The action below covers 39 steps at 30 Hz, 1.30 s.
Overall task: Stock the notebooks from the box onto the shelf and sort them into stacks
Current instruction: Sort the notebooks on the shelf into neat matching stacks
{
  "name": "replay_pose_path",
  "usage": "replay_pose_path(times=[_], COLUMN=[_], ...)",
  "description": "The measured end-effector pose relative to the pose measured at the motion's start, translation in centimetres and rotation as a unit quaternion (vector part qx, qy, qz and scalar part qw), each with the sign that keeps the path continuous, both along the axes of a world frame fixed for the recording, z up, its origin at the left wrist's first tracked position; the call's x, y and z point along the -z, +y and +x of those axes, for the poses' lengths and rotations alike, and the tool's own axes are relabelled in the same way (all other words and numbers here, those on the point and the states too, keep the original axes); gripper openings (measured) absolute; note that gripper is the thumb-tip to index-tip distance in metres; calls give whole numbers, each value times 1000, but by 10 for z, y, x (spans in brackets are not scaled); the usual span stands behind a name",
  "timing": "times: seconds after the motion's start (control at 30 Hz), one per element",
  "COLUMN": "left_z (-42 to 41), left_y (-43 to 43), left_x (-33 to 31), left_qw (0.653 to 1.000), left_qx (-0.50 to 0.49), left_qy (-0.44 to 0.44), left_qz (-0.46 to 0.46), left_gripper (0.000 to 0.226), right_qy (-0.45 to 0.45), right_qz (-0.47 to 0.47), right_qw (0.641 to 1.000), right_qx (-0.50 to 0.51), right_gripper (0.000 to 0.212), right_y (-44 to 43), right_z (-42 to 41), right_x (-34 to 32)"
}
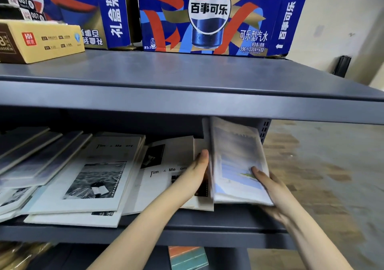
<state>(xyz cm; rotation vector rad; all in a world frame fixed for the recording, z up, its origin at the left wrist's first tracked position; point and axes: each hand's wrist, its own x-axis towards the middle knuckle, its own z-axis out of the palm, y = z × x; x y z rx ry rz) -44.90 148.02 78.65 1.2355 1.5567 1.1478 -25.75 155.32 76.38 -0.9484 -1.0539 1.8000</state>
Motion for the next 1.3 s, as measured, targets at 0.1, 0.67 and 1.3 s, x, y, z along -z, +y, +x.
replay_pose_path(times=[0.1, 0.67, 1.3], left_z=[6, 16, 3], left_y=[1, 16, 6], left_x=[13, 61, 84], left_qw=[977, 756, 769], left_qx=[59, 130, 10], left_qy=[197, 639, 622], left_qz=[48, 65, 147], left_gripper=[73, 45, 34], right_qy=[24, -44, -19], right_qz=[-13, -6, -6], right_qw=[999, 999, 1000], right_qx=[35, 23, 17], right_gripper=[24, 42, 26], right_y=[6, 18, 18], right_z=[15, 34, 21], right_x=[1, 20, 18])
